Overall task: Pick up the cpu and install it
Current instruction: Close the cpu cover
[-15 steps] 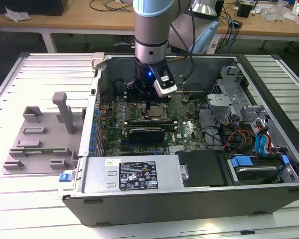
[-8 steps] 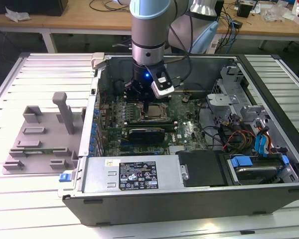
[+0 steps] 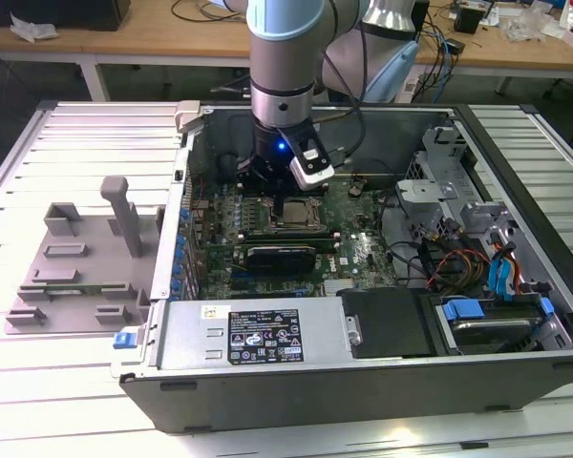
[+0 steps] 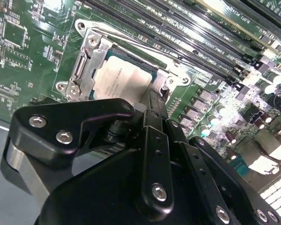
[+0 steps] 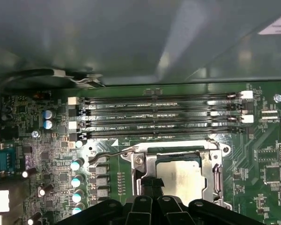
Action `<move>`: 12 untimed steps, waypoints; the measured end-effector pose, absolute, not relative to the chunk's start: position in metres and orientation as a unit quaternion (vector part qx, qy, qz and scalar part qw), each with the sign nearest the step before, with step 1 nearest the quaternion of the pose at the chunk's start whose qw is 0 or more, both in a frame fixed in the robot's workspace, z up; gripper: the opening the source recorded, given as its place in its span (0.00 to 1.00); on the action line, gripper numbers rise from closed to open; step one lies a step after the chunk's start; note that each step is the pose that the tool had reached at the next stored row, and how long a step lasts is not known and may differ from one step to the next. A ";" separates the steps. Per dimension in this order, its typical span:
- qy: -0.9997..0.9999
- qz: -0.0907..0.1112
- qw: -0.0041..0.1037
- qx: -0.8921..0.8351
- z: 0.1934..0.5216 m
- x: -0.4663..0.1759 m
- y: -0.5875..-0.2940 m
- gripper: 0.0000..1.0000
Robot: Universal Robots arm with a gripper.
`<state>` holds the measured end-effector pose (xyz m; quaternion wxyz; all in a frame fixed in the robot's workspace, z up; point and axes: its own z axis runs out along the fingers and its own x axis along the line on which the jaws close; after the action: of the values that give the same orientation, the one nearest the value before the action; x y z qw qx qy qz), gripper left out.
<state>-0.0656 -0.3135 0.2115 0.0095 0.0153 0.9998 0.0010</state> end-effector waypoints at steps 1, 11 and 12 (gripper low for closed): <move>1.000 0.001 0.010 0.009 0.211 -0.066 -0.313 0.11; 1.000 0.001 0.009 -0.028 0.207 -0.071 -0.313 0.11; 1.000 0.001 0.010 -0.029 0.206 -0.071 -0.313 0.11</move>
<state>-0.0707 -0.3134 0.2065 0.0095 -0.0288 0.9995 0.0013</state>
